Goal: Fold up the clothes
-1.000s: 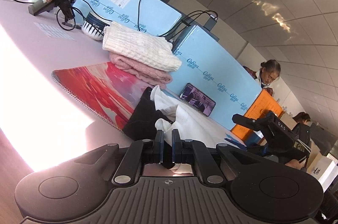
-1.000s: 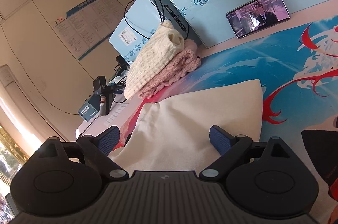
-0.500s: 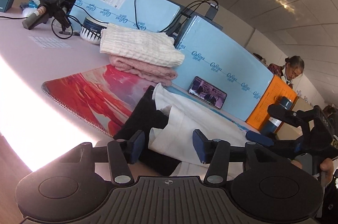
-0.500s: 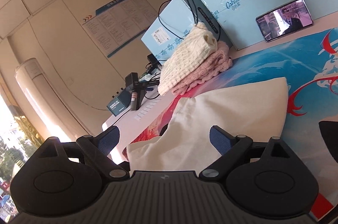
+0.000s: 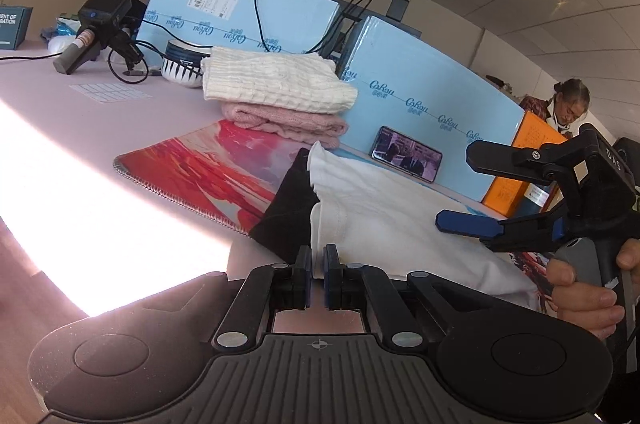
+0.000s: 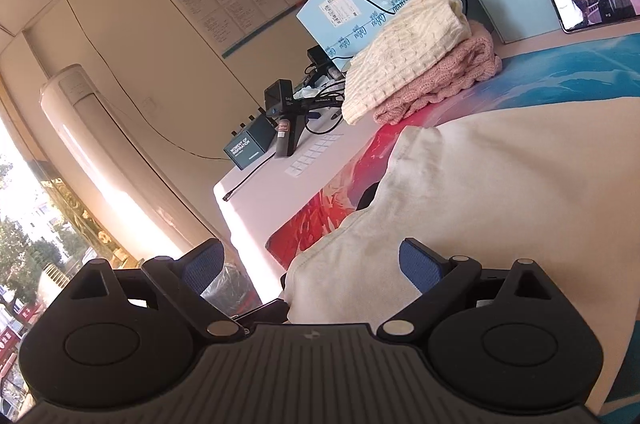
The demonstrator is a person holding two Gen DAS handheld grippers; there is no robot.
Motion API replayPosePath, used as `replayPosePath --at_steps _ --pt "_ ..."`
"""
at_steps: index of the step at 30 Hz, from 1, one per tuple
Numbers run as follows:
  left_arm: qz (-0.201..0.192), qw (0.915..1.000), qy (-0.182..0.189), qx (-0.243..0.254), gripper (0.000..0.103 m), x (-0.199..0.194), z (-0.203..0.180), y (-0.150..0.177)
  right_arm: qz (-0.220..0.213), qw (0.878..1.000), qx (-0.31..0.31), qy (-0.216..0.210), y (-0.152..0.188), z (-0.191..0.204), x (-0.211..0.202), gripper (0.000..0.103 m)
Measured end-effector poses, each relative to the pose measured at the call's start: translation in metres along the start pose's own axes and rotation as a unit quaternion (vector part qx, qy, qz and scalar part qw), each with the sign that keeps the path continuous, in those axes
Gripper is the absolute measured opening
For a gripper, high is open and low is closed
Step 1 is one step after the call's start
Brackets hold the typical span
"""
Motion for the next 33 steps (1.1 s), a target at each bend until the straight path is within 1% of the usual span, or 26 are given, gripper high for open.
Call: replayPosePath --at_steps 1,2,3,4,5,6,8,10,11,12,15,18,19,22,24,26,28,30,31,33 --pt "-0.004 1.0 -0.007 -0.005 0.009 -0.001 0.002 0.0 0.006 1.0 0.003 0.003 0.002 -0.001 0.005 0.095" --pt "-0.011 0.9998 -0.011 -0.012 0.016 -0.003 0.004 -0.002 0.01 1.0 0.005 0.013 0.004 -0.003 0.009 0.096" --pt "-0.02 0.9996 -0.012 -0.019 0.029 -0.004 0.005 -0.004 0.013 1.0 0.006 0.022 0.005 -0.005 0.013 0.096" --pt "-0.028 0.9992 -0.014 -0.023 0.039 -0.005 0.006 -0.006 0.012 1.0 0.008 0.027 0.006 -0.008 0.015 0.096" --pt "-0.035 0.9989 -0.017 -0.025 0.064 -0.005 0.005 -0.008 0.01 1.0 0.01 0.024 0.006 -0.008 0.014 0.096" --pt "-0.043 0.9986 -0.021 -0.023 0.079 -0.005 0.003 -0.009 0.007 1.0 0.012 0.021 0.006 -0.009 0.013 0.096" --pt "-0.05 0.9981 -0.035 -0.009 0.082 -0.001 -0.003 -0.012 0.0 1.0 0.017 0.013 0.005 -0.007 0.007 0.096" --pt "-0.044 0.9979 -0.046 0.003 0.085 0.004 -0.007 -0.012 -0.014 1.0 0.015 0.008 0.002 -0.004 -0.004 0.096" --pt "-0.043 0.9979 -0.048 0.006 0.089 0.006 -0.008 -0.011 -0.023 1.0 0.011 0.008 0.001 -0.003 -0.011 0.097" --pt "-0.043 0.9978 -0.049 0.008 0.091 0.006 -0.009 -0.011 -0.039 0.999 0.002 0.014 -0.003 -0.003 -0.02 0.097" --pt "-0.043 0.9976 -0.052 0.013 0.092 0.008 -0.011 -0.009 -0.086 0.995 -0.022 0.034 -0.014 -0.004 -0.046 0.1" --pt "-0.032 0.9979 -0.053 0.017 0.095 0.012 -0.015 -0.008 -0.135 0.988 -0.031 0.064 -0.032 -0.013 -0.068 0.103" --pt "-0.027 0.998 -0.054 0.02 0.095 0.014 -0.017 -0.007 -0.151 0.985 -0.026 0.081 -0.04 -0.019 -0.073 0.103" --pt "-0.013 0.9976 -0.062 0.028 0.096 0.018 -0.022 -0.006 -0.162 0.973 -0.001 0.164 -0.072 -0.048 -0.075 0.103" --pt "-0.009 0.9973 -0.068 0.027 0.097 0.018 -0.023 -0.005 -0.149 0.963 0.017 0.225 -0.089 -0.072 -0.067 0.103" --pt "-0.008 0.9978 -0.063 0.018 0.097 0.017 -0.025 -0.005 -0.148 0.954 0.036 0.258 -0.097 -0.096 -0.06 0.103" --pt "-0.007 0.9992 -0.038 0.009 0.097 0.018 -0.028 -0.006 -0.144 0.956 0.066 0.248 -0.095 -0.115 -0.057 0.103" --pt "-0.005 0.9999 -0.013 0.004 0.097 0.019 -0.033 -0.007 -0.152 0.96 0.071 0.222 -0.091 -0.119 -0.058 0.103" --pt "-0.004 0.9999 -0.013 0.008 0.098 0.022 -0.036 -0.007 -0.156 0.962 0.072 0.211 -0.089 -0.121 -0.058 0.103" --pt "-0.005 0.9997 -0.017 0.018 0.098 0.024 -0.041 -0.009 -0.16 0.963 0.059 0.208 -0.085 -0.119 -0.056 0.103"
Point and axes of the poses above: each gripper's, at about its wrist camera, not at the fingertips, and x roughly the way its jaws point, z to its left, y to its underside, the point moved 3 cm from there along x, roughly the way its jaws point, and after that the axes turned 14 degrees about x, right-handed, at the moved point
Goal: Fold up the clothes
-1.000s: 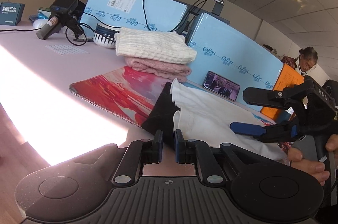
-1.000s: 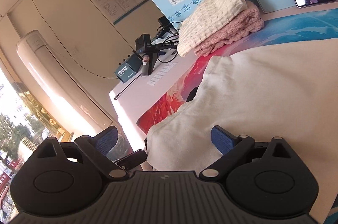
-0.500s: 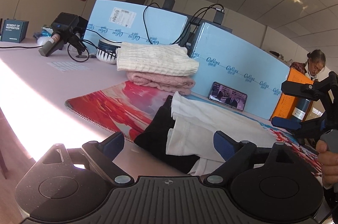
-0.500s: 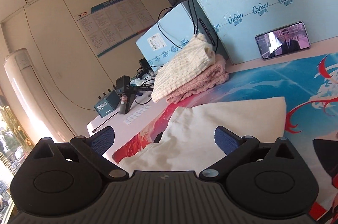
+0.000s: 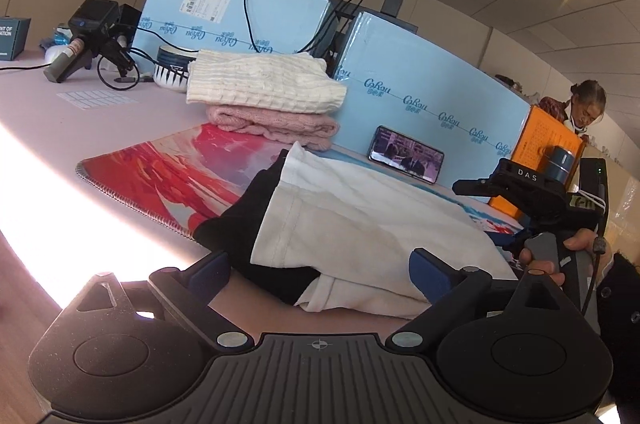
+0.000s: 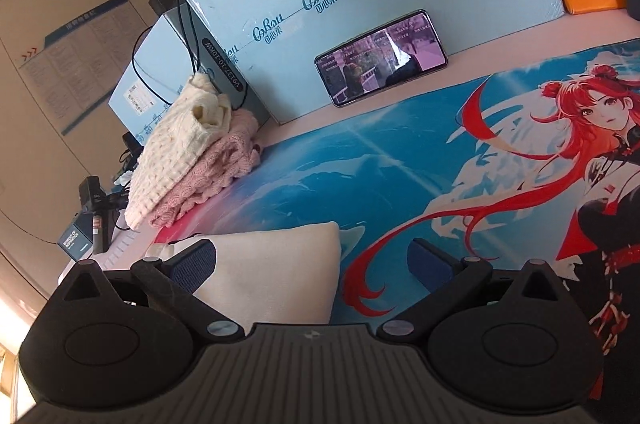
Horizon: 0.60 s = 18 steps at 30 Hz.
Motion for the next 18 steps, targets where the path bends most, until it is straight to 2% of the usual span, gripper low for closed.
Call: replayPosePath --at_steps 2,5,6,10,13,17,18 --pt "-0.005 1.0 0.0 0.007 0.098 0.0 -0.005 -0.003 0.002 1.0 -0.017 0.0 0.004 0.005 0.0 0.103" --pt "-0.016 0.9994 0.002 0.031 0.098 -0.002 -0.014 -0.009 0.028 0.999 -0.024 -0.029 0.009 0.011 0.001 0.103" --pt "-0.015 0.9992 0.009 0.035 0.101 0.0 -0.016 -0.01 0.037 0.998 -0.028 -0.038 0.011 0.014 0.002 0.103" --pt "0.01 0.9999 0.006 -0.011 0.102 0.013 -0.004 -0.004 0.057 0.996 -0.047 -0.049 0.02 0.025 0.003 0.103" --pt "0.0 0.9997 0.011 -0.02 0.102 0.018 -0.003 -0.009 0.059 0.996 -0.07 -0.025 0.027 0.034 0.005 0.103" --pt "0.001 1.0 0.006 -0.004 0.1 0.029 -0.008 -0.014 0.054 0.991 -0.122 0.029 0.041 0.051 0.011 0.1" --pt "0.004 1.0 0.003 -0.002 0.095 0.033 -0.008 -0.014 0.051 0.989 -0.131 0.039 0.044 0.053 0.012 0.098"
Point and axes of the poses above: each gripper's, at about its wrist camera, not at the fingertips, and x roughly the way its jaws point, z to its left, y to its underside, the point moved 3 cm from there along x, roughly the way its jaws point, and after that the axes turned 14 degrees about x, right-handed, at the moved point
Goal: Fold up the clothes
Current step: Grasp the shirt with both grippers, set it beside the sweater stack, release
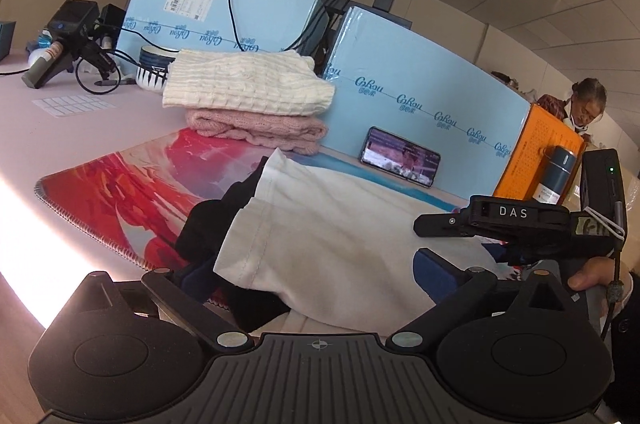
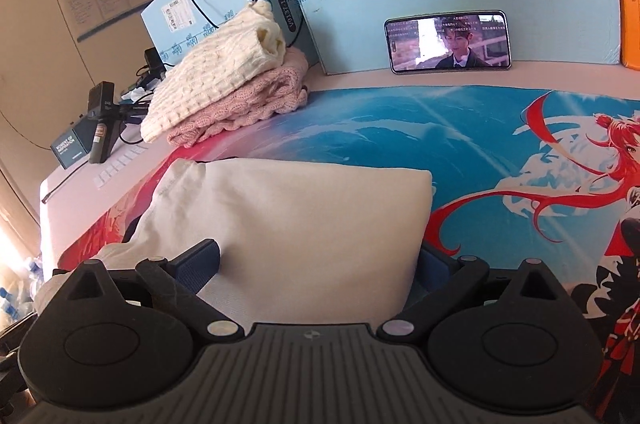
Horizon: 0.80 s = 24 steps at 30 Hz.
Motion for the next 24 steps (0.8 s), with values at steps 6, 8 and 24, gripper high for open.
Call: replayPosePath --at_steps 6,8,24 --pt "0.002 0.9993 -0.015 0.033 0.04 0.009 0.003 -0.002 0.003 1.0 0.009 0.019 -0.003 0.004 0.003 0.052" --pt "-0.003 0.9991 -0.012 0.041 0.031 0.009 0.005 -0.004 0.003 1.0 0.011 0.02 -0.004 0.007 0.004 0.037" --pt "-0.15 0.971 -0.138 0.125 0.017 -0.026 0.069 -0.075 -0.068 0.991 -0.078 -0.08 -0.055 0.139 0.025 0.016"
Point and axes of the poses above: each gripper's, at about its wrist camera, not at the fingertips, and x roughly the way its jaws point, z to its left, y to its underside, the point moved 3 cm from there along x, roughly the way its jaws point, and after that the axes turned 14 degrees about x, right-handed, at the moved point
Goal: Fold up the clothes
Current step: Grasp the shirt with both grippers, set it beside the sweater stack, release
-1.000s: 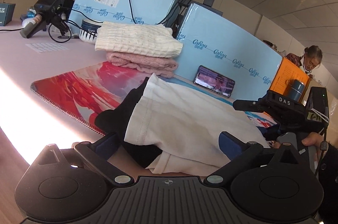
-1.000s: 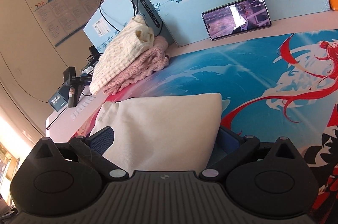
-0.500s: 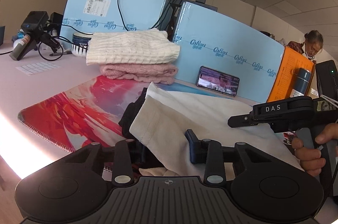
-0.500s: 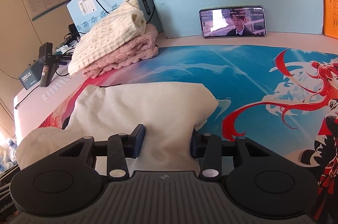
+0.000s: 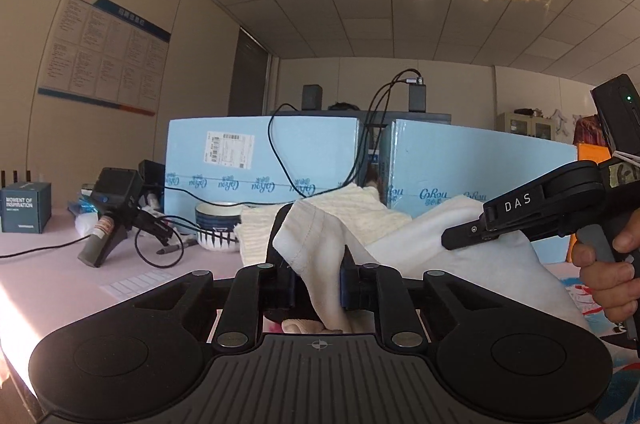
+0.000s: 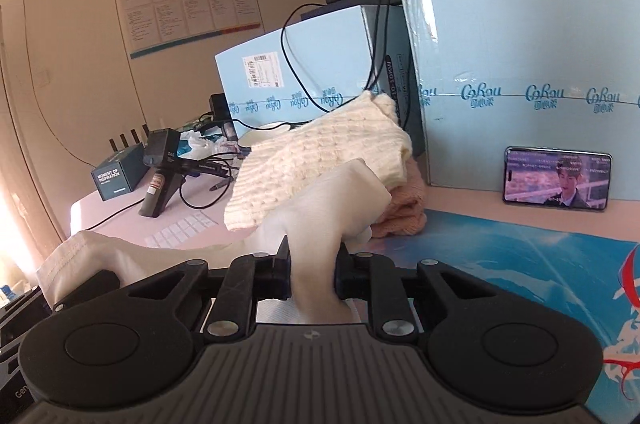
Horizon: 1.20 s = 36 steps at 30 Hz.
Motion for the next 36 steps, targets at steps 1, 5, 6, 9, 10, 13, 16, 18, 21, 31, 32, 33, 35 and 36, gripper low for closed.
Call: replayPosePath --at_steps 1,5,6,9,10,13,16,18,21,31,32,33,35,36 --pt "-0.004 0.9999 -0.014 0.001 0.017 -0.001 0.01 -0.002 0.0 1.0 -0.004 -0.01 -0.002 0.01 0.009 0.016" --pt "0.0 0.9974 -0.071 0.009 0.017 0.003 0.049 0.0 0.012 0.999 -0.011 -0.047 -0.007 0.049 0.05 0.016" --pt "0.01 0.9966 -0.081 0.008 0.017 0.006 0.058 0.003 0.02 0.999 -0.01 -0.05 -0.005 0.056 0.064 0.016" --pt "0.062 0.994 -0.09 -0.001 0.017 0.021 0.082 0.027 0.061 0.997 -0.011 -0.043 0.011 0.067 0.106 0.016" --pt "0.085 0.9925 -0.088 -0.005 0.017 0.026 0.087 0.037 0.078 0.996 -0.011 -0.036 0.017 0.067 0.118 0.016" --pt "0.143 0.9863 -0.08 -0.018 0.019 0.037 0.094 0.065 0.101 0.995 -0.016 -0.003 0.035 0.06 0.145 0.016" --pt "0.164 0.983 -0.079 -0.024 0.024 0.034 0.092 0.076 0.129 0.992 0.005 0.015 0.039 0.047 0.157 0.019" --pt "0.178 0.9795 -0.091 -0.025 0.04 0.032 0.09 0.078 0.133 0.991 0.004 0.019 0.04 0.042 0.157 0.023" --pt "0.203 0.9695 -0.137 -0.017 0.079 0.031 0.089 0.079 0.134 0.99 0.001 0.038 0.042 0.038 0.16 0.045" --pt "0.175 0.9742 -0.14 0.025 0.096 0.019 0.054 0.049 0.147 0.988 -0.033 0.023 0.051 0.042 0.119 0.081" --pt "0.178 0.9747 -0.13 0.035 0.096 0.022 0.047 0.048 0.156 0.987 -0.042 0.021 0.056 0.042 0.113 0.081" --pt "0.188 0.9735 -0.121 0.046 0.096 0.025 0.041 0.049 0.164 0.985 -0.051 0.019 0.061 0.042 0.108 0.081" --pt "0.228 0.9655 -0.103 0.072 0.097 0.032 0.03 0.056 0.183 0.98 -0.074 0.01 0.069 0.041 0.099 0.084" --pt "0.242 0.9615 -0.101 0.082 0.097 0.035 0.026 0.059 0.191 0.978 -0.086 0.008 0.073 0.04 0.094 0.085"
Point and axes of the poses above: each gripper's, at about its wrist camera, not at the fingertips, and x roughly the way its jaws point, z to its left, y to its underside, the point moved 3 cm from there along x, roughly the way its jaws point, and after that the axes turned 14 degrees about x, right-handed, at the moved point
